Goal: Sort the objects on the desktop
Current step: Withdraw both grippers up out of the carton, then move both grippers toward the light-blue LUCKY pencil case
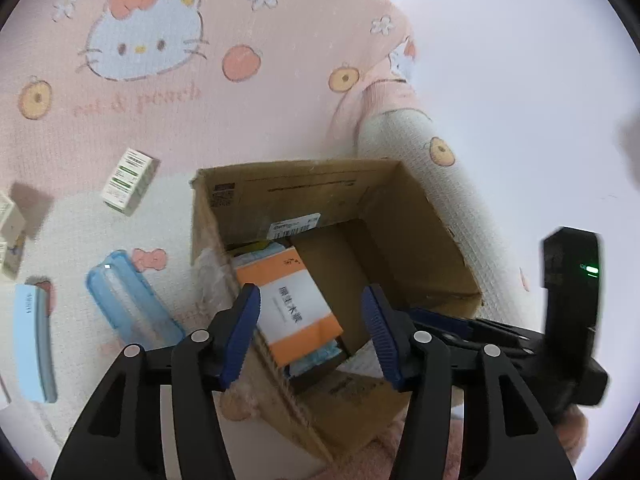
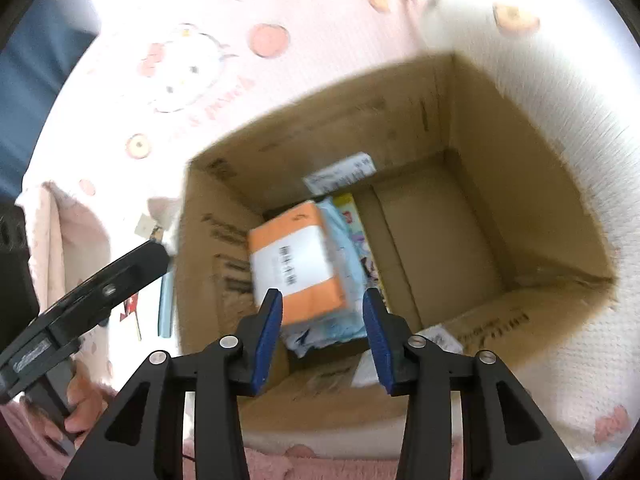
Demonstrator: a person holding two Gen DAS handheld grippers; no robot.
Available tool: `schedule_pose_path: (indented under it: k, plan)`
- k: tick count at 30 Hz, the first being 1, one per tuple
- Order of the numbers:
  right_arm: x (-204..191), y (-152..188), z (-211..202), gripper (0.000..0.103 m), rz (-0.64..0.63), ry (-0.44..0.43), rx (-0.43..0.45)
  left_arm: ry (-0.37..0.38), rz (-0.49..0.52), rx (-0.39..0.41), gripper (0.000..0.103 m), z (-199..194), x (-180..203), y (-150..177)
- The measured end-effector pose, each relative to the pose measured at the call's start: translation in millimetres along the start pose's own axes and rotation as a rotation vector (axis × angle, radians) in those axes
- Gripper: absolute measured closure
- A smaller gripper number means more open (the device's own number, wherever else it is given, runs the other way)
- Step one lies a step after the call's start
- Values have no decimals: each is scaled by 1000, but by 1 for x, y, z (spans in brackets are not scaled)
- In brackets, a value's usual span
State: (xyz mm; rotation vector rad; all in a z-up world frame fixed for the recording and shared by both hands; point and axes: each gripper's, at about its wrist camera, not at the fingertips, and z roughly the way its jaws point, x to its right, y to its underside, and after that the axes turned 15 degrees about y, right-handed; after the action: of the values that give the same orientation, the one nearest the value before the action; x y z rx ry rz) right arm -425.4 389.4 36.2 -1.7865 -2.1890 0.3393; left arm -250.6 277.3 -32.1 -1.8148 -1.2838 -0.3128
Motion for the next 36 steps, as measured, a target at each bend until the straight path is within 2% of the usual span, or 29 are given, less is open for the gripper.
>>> schedule_pose_path:
  k: [3,8,13,17,19,23,26,30,33,36]
  plan:
    - [-20,17,-31,56,-44,11,71,-29,40,30,45,-25,3,12]
    - [-60,44,-66,53,-105,-7,171,-61,69,73,44,-71,-11,38]
    - [-99,64,-70,52,-61,-114,209,-119,55,127,44,-117,-53,66]
    - [-133,76,-56,51,-70,-166,193,-262,67,149,44,-147,-97,92]
    - [-153,84,-47,46,-87,-166,192,-317,66,144,44,-157,-118,104]
    - [-184,97,-30,44,-119,-163,177,-317,-38,124,44,-178,-167,126]
    - [-207,103,-11,44,-155,-166,143,-293,-155,141,44,-192,-199,139]
    - [-237,101,15,44,-197,-176,74,-299,-275,164,44,-202,-232,154]
    - [-265,104,32,44,-254,-171,48,-305,-337,180,44,-208,-253,167]
    - [-291,109,53,44,-295,-201,28,-287,-362,177,44,-199,-270,174]
